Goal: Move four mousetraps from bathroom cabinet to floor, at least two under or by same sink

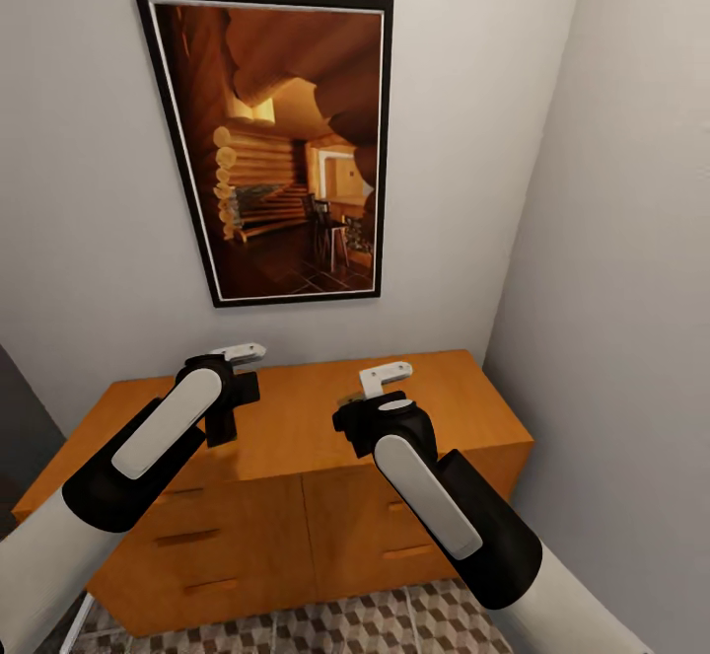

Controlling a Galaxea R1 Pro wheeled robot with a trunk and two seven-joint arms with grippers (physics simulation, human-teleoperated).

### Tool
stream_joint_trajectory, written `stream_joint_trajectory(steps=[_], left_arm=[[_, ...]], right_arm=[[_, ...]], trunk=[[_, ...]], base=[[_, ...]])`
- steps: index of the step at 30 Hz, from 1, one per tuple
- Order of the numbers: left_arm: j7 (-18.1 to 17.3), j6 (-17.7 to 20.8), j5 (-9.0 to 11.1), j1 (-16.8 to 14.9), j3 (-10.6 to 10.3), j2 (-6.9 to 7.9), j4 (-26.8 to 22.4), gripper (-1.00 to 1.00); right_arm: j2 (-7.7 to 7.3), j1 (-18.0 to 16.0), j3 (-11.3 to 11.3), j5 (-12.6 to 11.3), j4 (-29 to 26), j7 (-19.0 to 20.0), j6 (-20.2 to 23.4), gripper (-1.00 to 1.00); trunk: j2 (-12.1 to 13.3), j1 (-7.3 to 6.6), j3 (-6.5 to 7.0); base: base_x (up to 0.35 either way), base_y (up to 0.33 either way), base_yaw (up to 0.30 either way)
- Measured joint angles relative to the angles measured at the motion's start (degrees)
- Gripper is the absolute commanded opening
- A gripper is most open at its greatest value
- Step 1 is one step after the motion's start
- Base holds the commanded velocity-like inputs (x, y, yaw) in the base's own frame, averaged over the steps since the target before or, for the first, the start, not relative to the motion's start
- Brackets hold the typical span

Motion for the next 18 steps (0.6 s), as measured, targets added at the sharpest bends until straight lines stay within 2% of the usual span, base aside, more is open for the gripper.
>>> stream_joint_trajectory(steps=[11,18], left_arm=[[0.00,0.08,0.00,0.00,-0.16,0.00,0.00,-1.00],[0.00,0.09,-0.01,0.00,-0.17,0.00,0.00,-1.00]], right_arm=[[0.00,0.00,0.06,-0.02,0.07,0.04,0.00,-1.00],[0.02,0.00,0.27,-0.05,0.08,0.11,0.00,-1.00]], trunk=[[0.00,0.00,0.00],[0.00,-0.02,0.00]], base=[[-0.198,0.000,0.000],[-0.050,0.000,0.000]])
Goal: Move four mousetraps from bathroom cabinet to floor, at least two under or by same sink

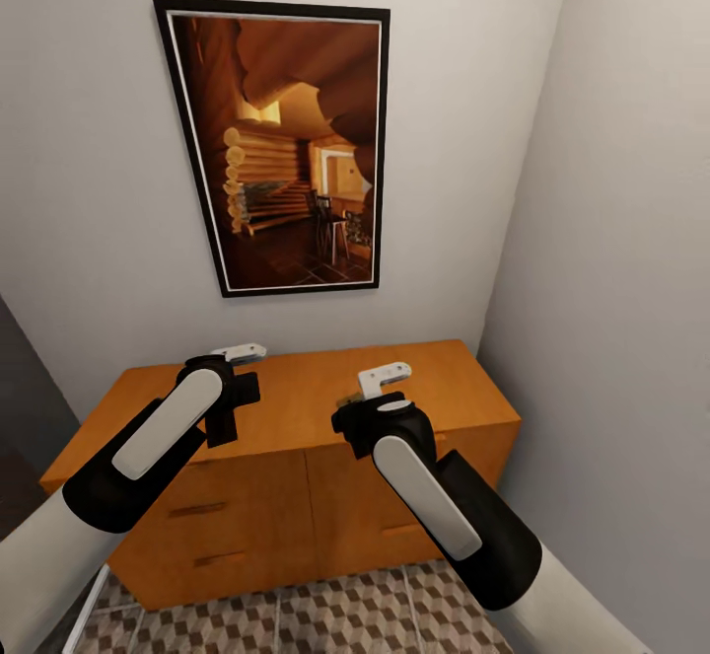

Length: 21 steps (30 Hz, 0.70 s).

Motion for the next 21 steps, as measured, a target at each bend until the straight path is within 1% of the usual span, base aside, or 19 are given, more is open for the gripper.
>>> stream_joint_trajectory(steps=[4,9,11,21], left_arm=[[0.00,0.00,0.00,0.00,-0.12,0.00,0.00,-1.00],[0.00,0.00,0.01,0.00,-1.50,0.00,0.00,-1.00],[0.00,0.00,0.01,0.00,-1.74,0.01,0.00,-1.00],[0.00,0.00,0.00,0.00,-2.42,0.00,0.00,-1.00]], right_arm=[[-0.01,0.21,0.00,0.02,0.00,0.02,0.00,-1.00],[-0.02,0.33,0.02,0.04,0.01,0.02,0.00,-1.00],[-0.02,0.37,0.03,0.05,0.01,0.02,0.01,-1.00],[-0.08,0.43,0.01,0.03,0.00,0.02,0.00,-1.00]], trunk=[[0.00,0.01,0.00],[-0.01,0.02,0.00],[-0.01,0.01,0.00],[0.00,0.00,0.00]], base=[[-0.056,0.000,0.000],[-0.173,0.000,0.000],[-0.098,0.000,0.000],[-0.030,0.000,0.000]])
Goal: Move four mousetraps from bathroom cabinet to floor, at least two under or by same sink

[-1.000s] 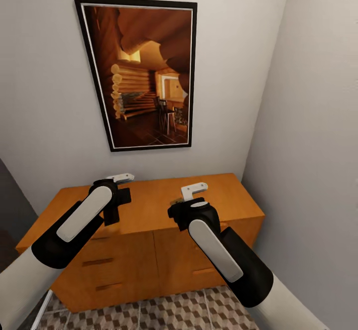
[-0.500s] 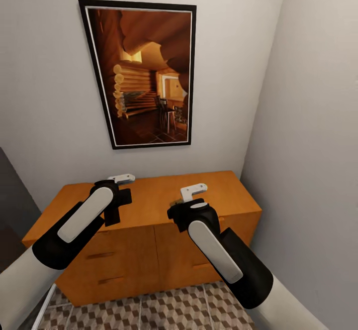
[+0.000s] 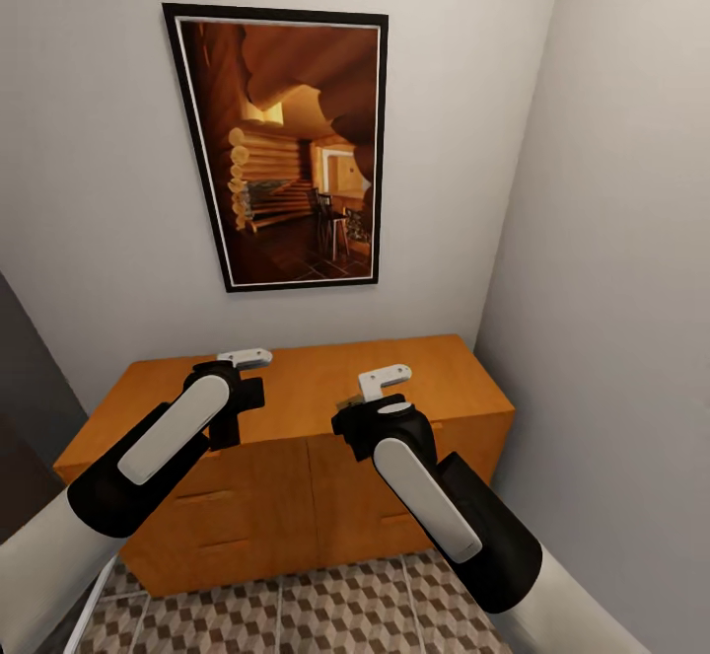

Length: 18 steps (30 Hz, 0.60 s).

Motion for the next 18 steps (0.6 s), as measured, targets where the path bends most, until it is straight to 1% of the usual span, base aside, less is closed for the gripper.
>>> stream_joint_trajectory(steps=[7,10,12,15,18], left_arm=[[0.00,0.02,-0.04,0.00,-0.42,0.00,0.00,-1.00],[0.00,0.01,-0.10,0.00,-2.16,0.02,0.00,-1.00],[0.00,0.01,-0.13,0.00,-3.26,0.03,0.00,-1.00],[-0.44,0.00,-0.15,0.00,-3.82,0.06,0.00,-1.00],[-2.43,-0.07,-0.12,0.00,-4.05,0.51,0.00,-1.00]], right_arm=[[-0.29,0.01,-0.20,0.06,0.00,0.00,0.00,-1.00],[-0.80,0.11,-0.43,0.08,0.00,0.00,0.00,-1.00],[-1.61,0.22,-0.54,0.09,0.00,0.00,0.00,-1.00],[-2.18,0.29,-0.66,0.02,0.00,0.03,0.00,-1.00],[-2.61,0.33,-0.72,0.01,0.00,0.06,0.00,-1.00]], trunk=[[0.00,0.00,0.00],[0.00,0.00,0.00],[0.00,0.00,0.00],[0.00,0.00,0.00],[0.00,0.00,0.00]], base=[[-0.003,0.000,0.000],[0.000,0.000,0.000],[0.000,0.000,0.000],[0.000,0.000,0.000],[0.000,0.000,0.000]])
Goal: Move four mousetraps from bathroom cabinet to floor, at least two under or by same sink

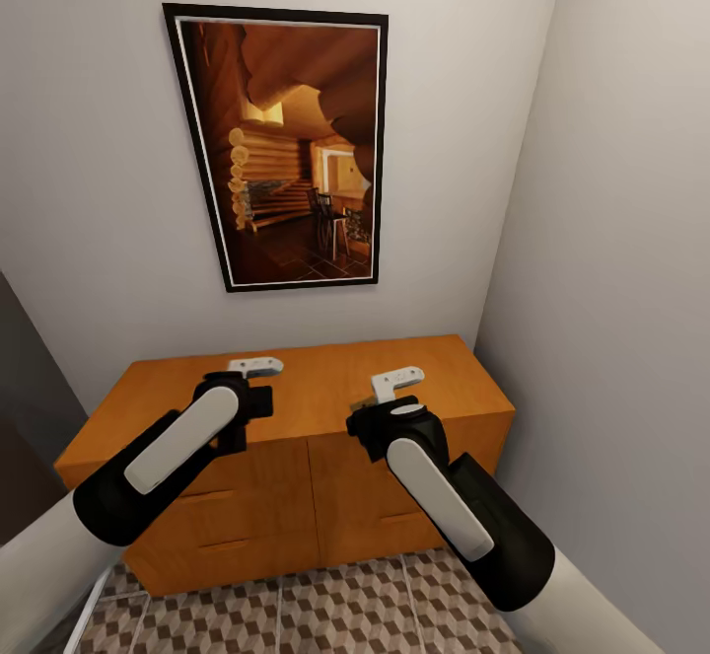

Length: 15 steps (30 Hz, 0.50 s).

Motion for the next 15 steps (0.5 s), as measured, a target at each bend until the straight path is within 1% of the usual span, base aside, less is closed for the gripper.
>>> stream_joint_trajectory(steps=[2,3,4,7,8,9,11,13,14,15], left_arm=[[-1.48,-0.13,-0.26,0.00,0.09,0.74,0.00,-1.00],[-2.45,-0.21,-0.75,0.00,0.15,1.22,0.00,-1.00],[-4.75,-0.33,-2.74,0.00,0.19,2.18,0.00,-1.00],[-9.04,-0.38,-7.64,0.00,0.24,3.23,0.01,-1.00],[-12.29,-0.37,-11.40,0.00,0.27,3.68,0.01,-1.00],[-13.96,-0.38,-13.36,0.00,0.28,3.94,0.01,-1.00],[-16.78,-0.41,-16.96,0.07,0.28,4.45,0.02,-1.00],[-18.75,-0.40,-20.10,0.56,0.29,4.83,0.02,-1.00],[-19.49,-0.43,-21.42,1.01,0.30,4.98,0.02,-1.00],[-20.53,-0.71,-23.59,2.12,0.31,5.18,0.02,-1.00]], right_arm=[[-0.12,0.01,-0.03,0.00,0.00,-0.02,0.00,-1.00],[-0.16,0.01,-0.05,0.00,0.00,-0.03,0.00,-1.00],[-0.26,0.02,-0.08,-0.01,0.00,-0.04,0.00,-1.00],[-0.43,0.02,-0.10,-0.05,0.00,-0.03,0.00,-1.00],[-0.59,0.03,-0.10,-0.05,0.00,-0.01,0.00,-1.00],[-0.66,0.03,-0.08,-0.07,0.00,0.01,0.00,-1.00],[-0.76,0.03,-0.10,-0.08,0.00,0.05,0.00,-1.00],[-0.82,0.03,-0.08,-0.09,0.00,0.07,0.00,-1.00],[-0.85,0.03,-0.09,-0.09,0.00,0.08,0.00,-1.00],[-0.88,0.03,-0.09,-0.09,0.00,0.09,0.00,-1.00]], trunk=[[0.00,0.00,0.00],[0.00,0.00,0.00],[0.00,0.00,0.00],[0.00,0.00,0.00],[0.00,0.00,0.00],[0.00,0.00,0.00],[0.00,0.00,0.00],[0.00,0.00,0.00],[0.00,0.00,0.00],[0.00,0.00,0.00]], base=[[0.000,0.000,0.000],[0.000,0.000,0.000],[0.000,0.000,0.000],[0.000,0.000,0.000],[0.000,0.000,0.000],[0.000,0.000,0.000],[0.000,0.000,0.000],[0.000,0.000,0.000],[0.000,0.000,0.000],[0.000,0.000,0.000]])
